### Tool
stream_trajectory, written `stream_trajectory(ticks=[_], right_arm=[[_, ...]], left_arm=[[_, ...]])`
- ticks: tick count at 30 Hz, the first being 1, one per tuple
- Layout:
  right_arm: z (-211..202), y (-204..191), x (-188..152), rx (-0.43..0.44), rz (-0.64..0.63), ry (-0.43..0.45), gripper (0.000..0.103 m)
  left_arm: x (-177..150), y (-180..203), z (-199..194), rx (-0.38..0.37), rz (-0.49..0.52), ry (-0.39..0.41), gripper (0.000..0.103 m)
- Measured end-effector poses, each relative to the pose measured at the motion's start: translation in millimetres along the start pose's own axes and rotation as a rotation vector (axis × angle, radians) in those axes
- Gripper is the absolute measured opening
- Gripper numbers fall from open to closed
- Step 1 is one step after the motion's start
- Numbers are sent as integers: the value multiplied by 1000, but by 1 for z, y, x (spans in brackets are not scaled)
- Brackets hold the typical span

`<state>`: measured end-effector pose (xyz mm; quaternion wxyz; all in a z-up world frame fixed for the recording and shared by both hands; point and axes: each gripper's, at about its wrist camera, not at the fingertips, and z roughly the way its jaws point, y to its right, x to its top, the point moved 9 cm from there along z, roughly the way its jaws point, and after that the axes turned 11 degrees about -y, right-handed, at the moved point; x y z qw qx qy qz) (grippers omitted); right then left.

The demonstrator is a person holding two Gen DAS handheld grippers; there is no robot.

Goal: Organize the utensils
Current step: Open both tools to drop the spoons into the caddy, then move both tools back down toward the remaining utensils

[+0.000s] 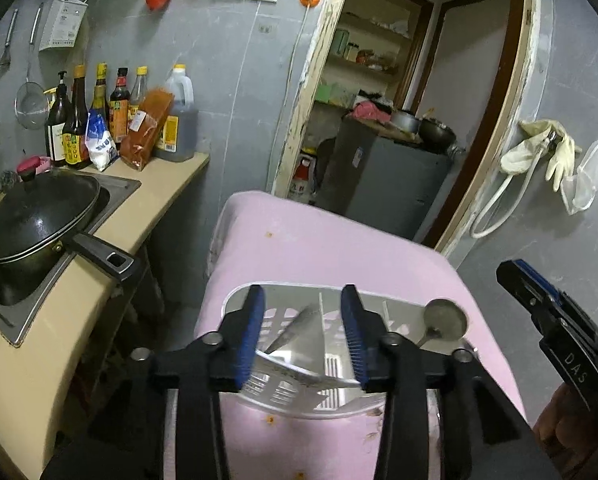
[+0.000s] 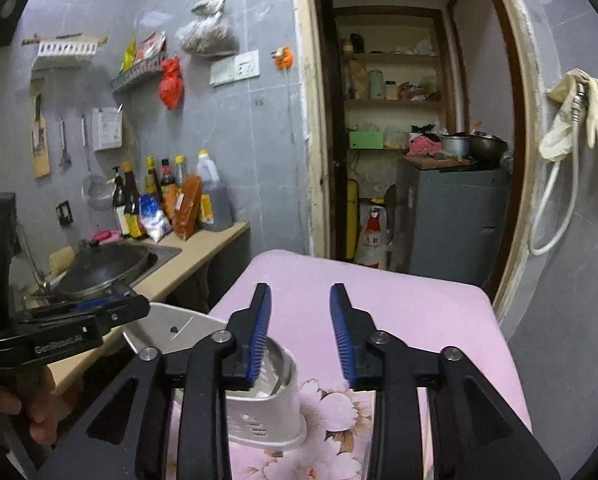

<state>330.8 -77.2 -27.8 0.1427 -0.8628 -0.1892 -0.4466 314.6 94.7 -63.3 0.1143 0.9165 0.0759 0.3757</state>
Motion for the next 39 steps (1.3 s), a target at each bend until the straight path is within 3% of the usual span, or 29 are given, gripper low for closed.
stream_trajectory(ticks=[3,9,12,16,25,31,39], right_arm=[[-14,11,5,-11,38,36,65],[-47,36,12,-11,112,99,88],[-63,49,13,-24,145,131,103],[-82,68,12,-61,171,155,103],[-101,112,-13,-168,179,123,103],[-99,146,-41,-234,176,54,103],[-69,184,-88,-263,152,-102,103]], left_arm=[[4,8,-12,-4,1,26,54],[16,32,-39,-20,12,127,83],[20,47,-53,-9,44,184,85],[21,66,-62,2,94,229,96],[2,112,-60,-44,150,224,96],[-28,141,-35,-54,181,154,96],[-80,156,21,1,210,7,96]])
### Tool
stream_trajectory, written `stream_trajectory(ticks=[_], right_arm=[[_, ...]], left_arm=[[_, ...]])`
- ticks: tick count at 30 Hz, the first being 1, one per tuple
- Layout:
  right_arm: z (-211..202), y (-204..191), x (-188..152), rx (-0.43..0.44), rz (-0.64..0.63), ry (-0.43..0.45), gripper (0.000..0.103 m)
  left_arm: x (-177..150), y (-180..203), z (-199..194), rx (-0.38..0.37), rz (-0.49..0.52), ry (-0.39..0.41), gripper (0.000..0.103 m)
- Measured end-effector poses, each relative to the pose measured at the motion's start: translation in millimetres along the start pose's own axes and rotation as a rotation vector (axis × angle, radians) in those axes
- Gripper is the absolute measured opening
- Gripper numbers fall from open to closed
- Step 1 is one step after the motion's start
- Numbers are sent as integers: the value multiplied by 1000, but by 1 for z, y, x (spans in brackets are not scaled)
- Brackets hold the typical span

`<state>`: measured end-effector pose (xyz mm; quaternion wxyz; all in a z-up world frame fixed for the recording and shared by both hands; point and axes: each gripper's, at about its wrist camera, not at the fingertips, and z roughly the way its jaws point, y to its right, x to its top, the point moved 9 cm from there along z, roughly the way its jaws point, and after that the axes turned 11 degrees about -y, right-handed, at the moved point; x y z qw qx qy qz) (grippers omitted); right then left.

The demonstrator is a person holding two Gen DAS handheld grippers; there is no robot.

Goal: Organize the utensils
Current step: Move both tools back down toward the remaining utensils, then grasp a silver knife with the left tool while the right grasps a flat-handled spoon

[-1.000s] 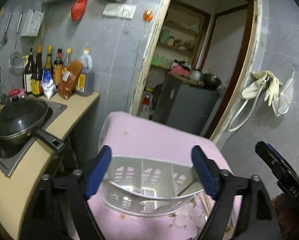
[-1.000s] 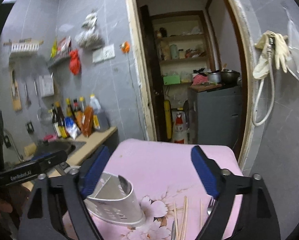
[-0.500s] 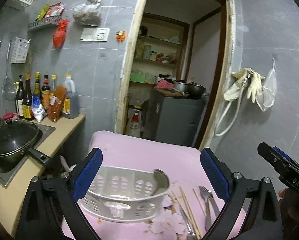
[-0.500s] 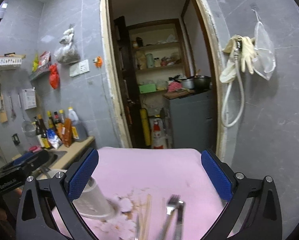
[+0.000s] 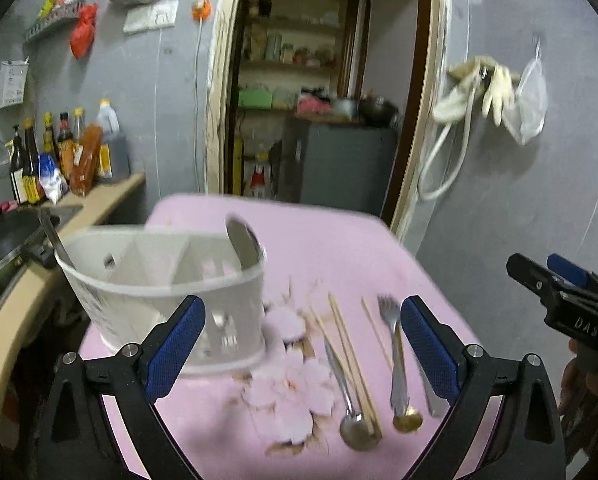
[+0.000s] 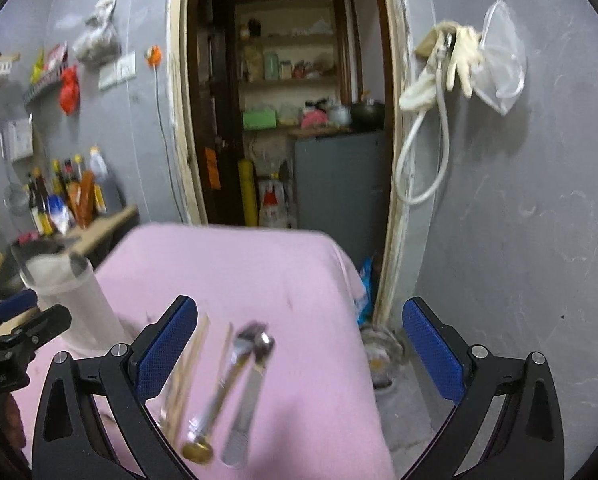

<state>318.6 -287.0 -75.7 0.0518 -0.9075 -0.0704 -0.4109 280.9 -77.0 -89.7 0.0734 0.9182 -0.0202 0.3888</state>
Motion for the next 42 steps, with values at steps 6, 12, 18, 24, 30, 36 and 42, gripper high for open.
stream_trajectory(ticks=[6,12,18,24,30,36,42], right_arm=[[42,3,-29,46,-52,-150,93],[69,-6,-47,101,-103,-242,78],[89,-17,-59,143,-159,-314,63],[105,-28,-65,149,-203,-360,51],[113,-37,-67,140,-238,-387,48],[112,-39,-71,109,-260,-406,47],[104,-39,-77,90,-282,-416,19]], left_arm=[[-34,2,39,3,-24,-149,82],[-61,8,75,-29,-48,-304,47],[-70,17,96,-61,-55,-384,32],[-76,18,116,-31,-39,-458,22],[-72,21,126,-26,-14,-482,23],[-69,30,138,10,56,-497,23],[-70,22,140,57,53,-492,8]])
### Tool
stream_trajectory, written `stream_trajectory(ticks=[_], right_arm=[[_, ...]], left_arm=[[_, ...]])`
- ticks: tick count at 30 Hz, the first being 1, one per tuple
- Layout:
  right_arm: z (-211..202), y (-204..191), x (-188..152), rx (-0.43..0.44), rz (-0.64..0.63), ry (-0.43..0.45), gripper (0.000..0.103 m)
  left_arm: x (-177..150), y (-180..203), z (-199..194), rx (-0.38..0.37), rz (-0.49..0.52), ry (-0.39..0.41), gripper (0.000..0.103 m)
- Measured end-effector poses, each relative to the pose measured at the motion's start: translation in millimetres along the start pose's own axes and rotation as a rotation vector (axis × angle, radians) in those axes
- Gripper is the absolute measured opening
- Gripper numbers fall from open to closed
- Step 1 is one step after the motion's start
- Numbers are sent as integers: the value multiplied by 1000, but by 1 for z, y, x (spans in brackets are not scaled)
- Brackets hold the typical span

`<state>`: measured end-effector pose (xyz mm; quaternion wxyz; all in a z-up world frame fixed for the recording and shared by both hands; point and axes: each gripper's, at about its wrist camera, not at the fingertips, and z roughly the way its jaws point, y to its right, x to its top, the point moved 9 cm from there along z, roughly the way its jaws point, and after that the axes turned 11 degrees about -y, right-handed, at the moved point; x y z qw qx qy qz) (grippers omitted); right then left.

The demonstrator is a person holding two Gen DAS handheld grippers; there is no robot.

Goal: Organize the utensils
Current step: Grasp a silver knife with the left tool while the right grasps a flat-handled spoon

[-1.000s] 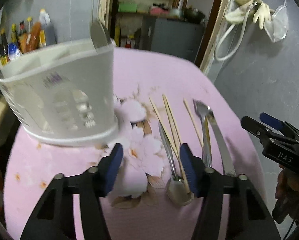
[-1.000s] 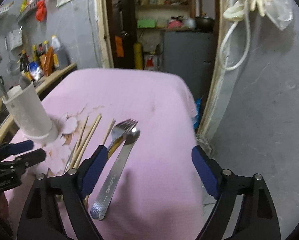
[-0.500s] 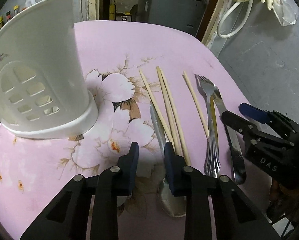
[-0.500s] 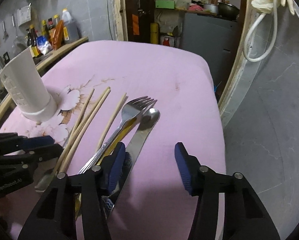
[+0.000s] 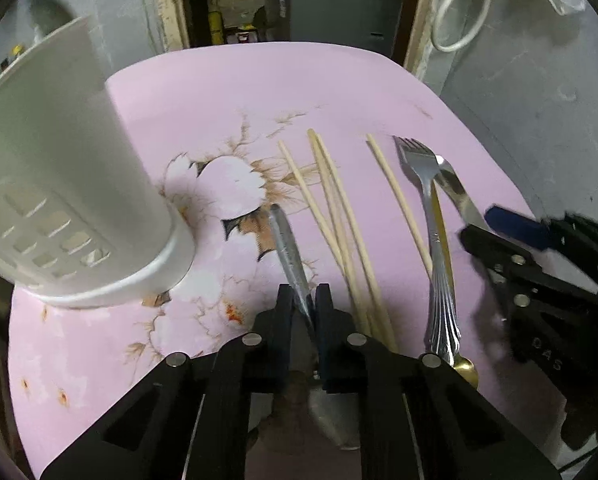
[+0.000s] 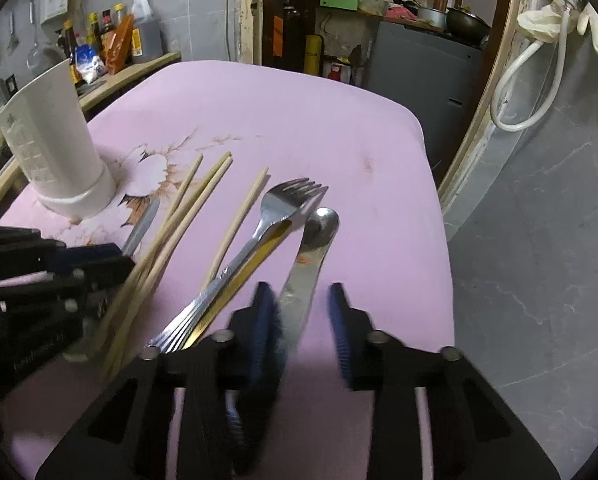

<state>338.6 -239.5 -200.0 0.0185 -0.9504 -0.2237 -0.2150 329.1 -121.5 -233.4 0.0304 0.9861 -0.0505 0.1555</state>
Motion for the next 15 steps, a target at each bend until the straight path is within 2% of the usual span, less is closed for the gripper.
stream_trajectory(ticks=[9,15], right_arm=[[-16,19,-27,23,39,-18,14],[-16,18,-29,34,47,-24,16]], left_arm=[[-27,-17,-14,28,-29,4,6],[-42,-22,-22,-60,-56,-18,7]])
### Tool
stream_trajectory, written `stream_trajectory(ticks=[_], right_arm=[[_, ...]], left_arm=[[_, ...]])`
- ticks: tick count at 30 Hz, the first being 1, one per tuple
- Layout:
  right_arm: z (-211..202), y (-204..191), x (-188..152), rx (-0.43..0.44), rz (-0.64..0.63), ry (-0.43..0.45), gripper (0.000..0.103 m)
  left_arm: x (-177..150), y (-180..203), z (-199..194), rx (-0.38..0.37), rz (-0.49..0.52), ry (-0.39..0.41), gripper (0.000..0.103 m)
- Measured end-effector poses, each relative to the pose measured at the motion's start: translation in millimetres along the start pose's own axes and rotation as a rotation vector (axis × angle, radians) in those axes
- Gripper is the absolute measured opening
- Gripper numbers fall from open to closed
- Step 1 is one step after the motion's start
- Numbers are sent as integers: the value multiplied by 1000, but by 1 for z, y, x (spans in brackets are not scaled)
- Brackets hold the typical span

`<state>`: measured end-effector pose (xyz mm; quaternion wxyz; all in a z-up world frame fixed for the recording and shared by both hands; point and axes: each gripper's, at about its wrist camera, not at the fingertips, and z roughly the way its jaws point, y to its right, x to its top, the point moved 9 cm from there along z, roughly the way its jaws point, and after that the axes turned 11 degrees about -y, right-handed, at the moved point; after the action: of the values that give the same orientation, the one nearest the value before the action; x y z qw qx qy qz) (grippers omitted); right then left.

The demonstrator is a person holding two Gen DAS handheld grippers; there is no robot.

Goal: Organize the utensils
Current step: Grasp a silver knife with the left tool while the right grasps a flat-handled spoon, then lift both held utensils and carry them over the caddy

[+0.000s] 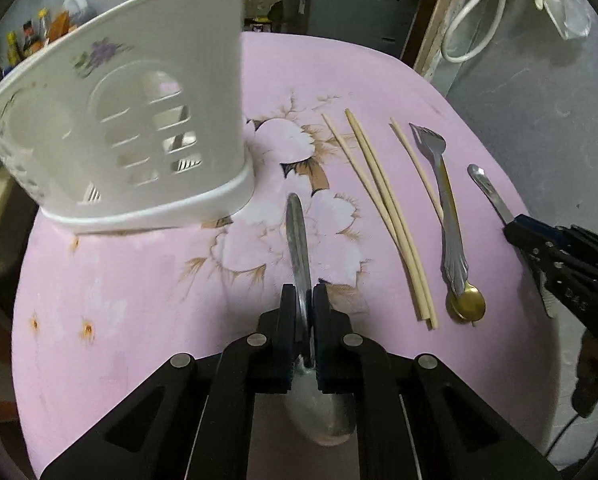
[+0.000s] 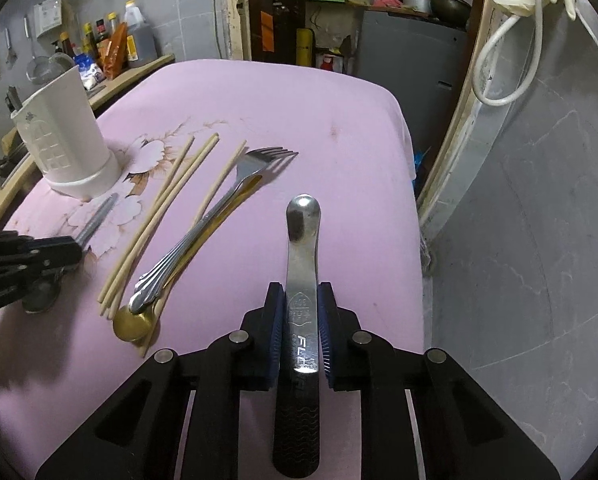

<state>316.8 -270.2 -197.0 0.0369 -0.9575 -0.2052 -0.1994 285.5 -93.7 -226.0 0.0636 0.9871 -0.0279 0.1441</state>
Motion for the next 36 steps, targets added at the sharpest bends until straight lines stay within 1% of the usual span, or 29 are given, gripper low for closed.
stream_trajectory(ticks=[2,3,6,8,9,12,13,16,17,18,21,23,25,26,30,32,36], right_arm=[[3,-1,4,-3,6,-1,17],[5,0,6,-2,10,-4,18],[11,2,15,0,22,-23,18],[18,3,21,17,30,-46,21],[20,4,24,24,36,-55,21],[27,6,32,43,70,-82,22],[29,6,34,46,79,-90,22],[30,3,35,32,62,-116,22],[30,3,35,32,58,-123,19],[30,3,35,43,63,-127,16],[28,4,35,66,86,-123,15],[22,4,32,85,99,-102,15],[15,-1,30,136,116,-66,15],[11,-5,27,156,118,-45,15],[-9,-27,17,173,83,43,15],[-17,-36,14,174,71,80,15],[-30,-48,12,168,63,142,15]], left_arm=[[1,2,0,9,10,-16,8],[4,6,2,24,28,-31,9],[11,11,7,86,75,-62,10],[19,14,12,103,84,-88,10],[15,10,9,100,77,-97,10],[22,9,11,69,39,-112,10],[22,8,11,58,29,-112,8],[22,6,8,30,5,-88,6],[22,5,8,24,0,-80,5],[20,5,6,13,-7,-68,5],[11,0,-3,-15,-32,-36,5],[4,-5,-9,-31,-49,-11,5],[-10,-16,-20,-38,-60,16,4],[-12,-17,-22,-39,-65,24,4],[-25,-29,-39,-59,-110,81,3],[-23,-31,-43,-64,-122,107,0],[-32,-38,-61,-68,-125,165,0]])
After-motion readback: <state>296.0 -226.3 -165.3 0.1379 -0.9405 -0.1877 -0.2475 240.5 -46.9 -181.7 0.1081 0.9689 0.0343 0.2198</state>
